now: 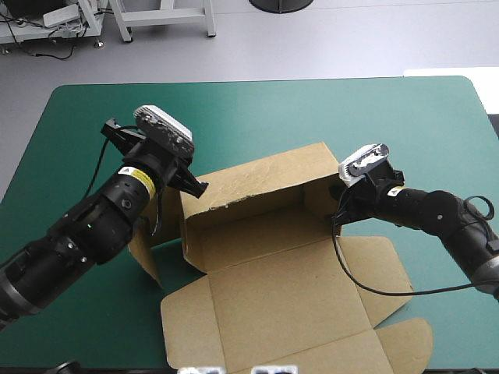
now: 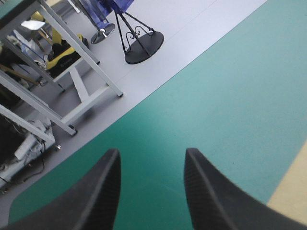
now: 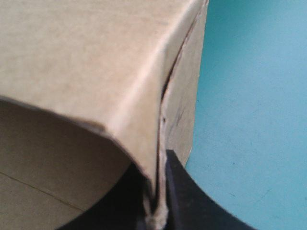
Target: Fold the box
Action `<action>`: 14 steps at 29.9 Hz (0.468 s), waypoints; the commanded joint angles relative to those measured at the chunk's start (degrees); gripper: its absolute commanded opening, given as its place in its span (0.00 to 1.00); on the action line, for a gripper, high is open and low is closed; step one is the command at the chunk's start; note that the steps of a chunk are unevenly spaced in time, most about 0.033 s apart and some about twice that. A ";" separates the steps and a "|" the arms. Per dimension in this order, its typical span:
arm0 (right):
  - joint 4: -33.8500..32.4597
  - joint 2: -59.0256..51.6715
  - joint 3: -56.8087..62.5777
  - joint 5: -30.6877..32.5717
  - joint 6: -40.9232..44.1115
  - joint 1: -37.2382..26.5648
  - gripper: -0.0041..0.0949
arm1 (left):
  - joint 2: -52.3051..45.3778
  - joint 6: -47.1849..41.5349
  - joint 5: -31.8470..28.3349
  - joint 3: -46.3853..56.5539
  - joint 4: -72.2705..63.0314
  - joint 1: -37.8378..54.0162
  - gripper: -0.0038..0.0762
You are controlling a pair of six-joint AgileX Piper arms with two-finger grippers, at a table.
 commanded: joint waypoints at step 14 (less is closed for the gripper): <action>-13.05 -2.75 -4.85 8.27 13.44 -0.02 0.02 | -4.74 42.03 0.91 -1.46 -51.90 33.15 0.44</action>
